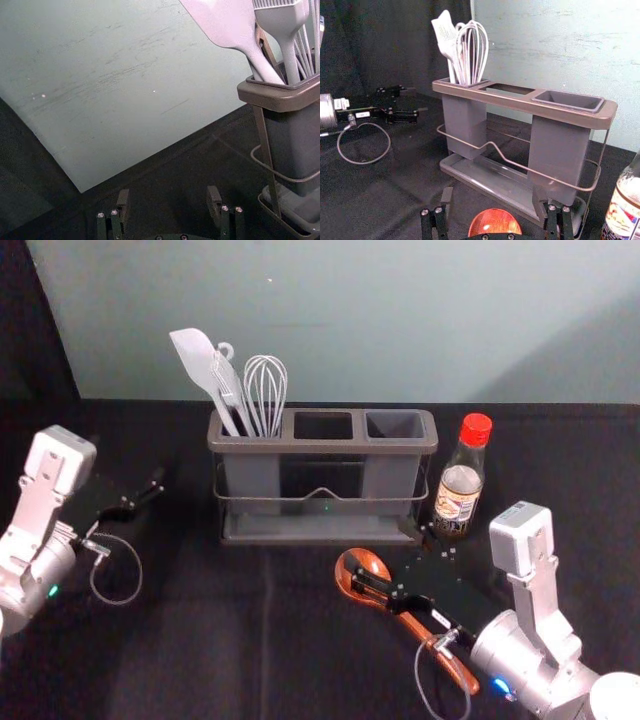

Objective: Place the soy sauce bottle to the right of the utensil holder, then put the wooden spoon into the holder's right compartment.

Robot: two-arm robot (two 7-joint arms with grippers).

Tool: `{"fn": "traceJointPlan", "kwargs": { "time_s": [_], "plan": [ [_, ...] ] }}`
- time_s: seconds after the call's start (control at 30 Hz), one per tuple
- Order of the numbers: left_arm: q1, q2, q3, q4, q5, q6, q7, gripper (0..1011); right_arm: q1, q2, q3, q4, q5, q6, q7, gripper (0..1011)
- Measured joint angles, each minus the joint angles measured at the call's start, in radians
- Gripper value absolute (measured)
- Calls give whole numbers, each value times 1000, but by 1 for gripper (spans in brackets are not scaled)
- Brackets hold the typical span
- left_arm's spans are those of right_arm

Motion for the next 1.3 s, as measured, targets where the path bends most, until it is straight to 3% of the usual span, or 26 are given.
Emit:
{"fn": "traceJointPlan", "kwargs": {
  "time_s": [0.4, 0.47, 0.77, 0.8, 0.9, 0.93, 1.0, 1.03, 1.17, 1.3],
  "plan": [
    [0, 0, 0, 0, 0, 0, 0, 1000, -1, 2, 1, -3, 1, -1, 0, 1002],
    [0, 0, 0, 0, 0, 0, 0, 1000, 0, 1, 0, -2, 0, 25, -2, 1002],
    [0, 0, 0, 0, 0, 0, 0, 1000, 26, 25, -18, -88, -24, 351, -40, 1002],
    [0, 0, 0, 0, 0, 0, 0, 1000, 38, 31, -23, -111, -30, 417, -41, 1002],
    [0, 0, 0, 0, 0, 0, 0, 1000, 61, 38, -32, -144, -44, 516, -42, 1002],
    [0, 0, 0, 0, 0, 0, 0, 1000, 78, 40, -37, -159, -50, 584, -42, 1002],
    [0, 0, 0, 0, 0, 0, 0, 1000, 99, 39, -43, -173, -55, 650, -40, 1003],
    [0, 0, 0, 0, 0, 0, 0, 1000, 121, 39, -51, -181, -61, 712, -32, 1003],
    [0, 0, 0, 0, 0, 0, 0, 1000, 176, 32, -68, -179, -70, 825, -10, 1003],
    [0, 0, 0, 0, 0, 0, 0, 1000, 211, 14, -74, -151, -73, 874, 5, 1002]
  ]
}}
